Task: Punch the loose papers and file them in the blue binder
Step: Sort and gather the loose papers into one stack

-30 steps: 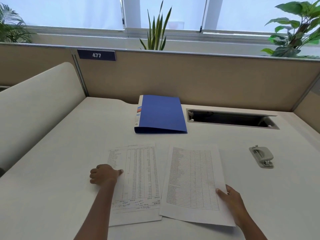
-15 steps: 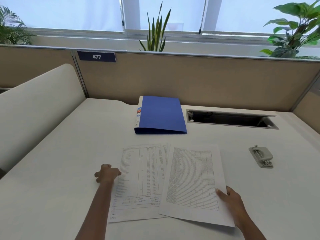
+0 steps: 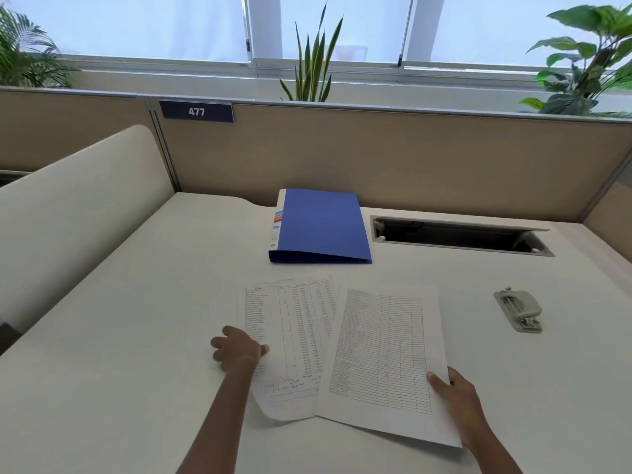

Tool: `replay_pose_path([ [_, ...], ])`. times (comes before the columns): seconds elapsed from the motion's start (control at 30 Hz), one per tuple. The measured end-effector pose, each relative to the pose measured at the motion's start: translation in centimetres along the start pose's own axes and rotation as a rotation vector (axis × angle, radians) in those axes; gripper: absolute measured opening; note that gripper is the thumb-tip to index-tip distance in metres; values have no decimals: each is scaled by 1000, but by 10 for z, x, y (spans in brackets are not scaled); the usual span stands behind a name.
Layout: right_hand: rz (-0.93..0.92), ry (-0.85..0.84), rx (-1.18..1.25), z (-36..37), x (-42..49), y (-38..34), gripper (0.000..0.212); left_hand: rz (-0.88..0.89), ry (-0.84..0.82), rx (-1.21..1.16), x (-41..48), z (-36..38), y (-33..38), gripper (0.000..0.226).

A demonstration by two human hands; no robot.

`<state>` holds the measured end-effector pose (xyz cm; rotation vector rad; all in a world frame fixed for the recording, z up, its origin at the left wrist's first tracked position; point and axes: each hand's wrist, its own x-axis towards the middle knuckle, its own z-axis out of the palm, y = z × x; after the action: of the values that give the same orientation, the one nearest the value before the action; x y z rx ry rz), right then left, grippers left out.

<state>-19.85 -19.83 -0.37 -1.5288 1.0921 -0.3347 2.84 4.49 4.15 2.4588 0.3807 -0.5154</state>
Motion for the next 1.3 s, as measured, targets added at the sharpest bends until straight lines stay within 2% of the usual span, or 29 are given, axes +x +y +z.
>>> replay_pose_path([
  [0.17, -10, -8, 5, 0, -1, 0, 24, 18, -53, -146, 7, 0, -6, 60],
  [0.33, -6, -8, 14, 0, 2, 3, 24, 36, 14, -111, -4, 7, -5, 46],
  [0.53, -6, -9, 4, 0, 4, 5, 23, 81, -70, -268, -5, 11, 0, 50],
  [0.63, -15, -3, -7, 0, 5, 6, 22, 98, -87, -138, -13, 12, 9, 59],
  [0.83, -14, -19, 8, 1, 6, 7, 22, 210, 11, 385, -44, 35, 19, 80],
  [0.97, -25, -17, 5, 0, 5, 7, 22, 163, 44, 496, -52, 39, 20, 82],
  [1.17, -36, -35, 16, -1, 6, 8, 24, 85, -32, 241, -51, 30, 22, 81],
  [1.3, -29, -46, 38, -2, 6, 7, 19, 77, -85, -72, -39, 27, 16, 82],
])
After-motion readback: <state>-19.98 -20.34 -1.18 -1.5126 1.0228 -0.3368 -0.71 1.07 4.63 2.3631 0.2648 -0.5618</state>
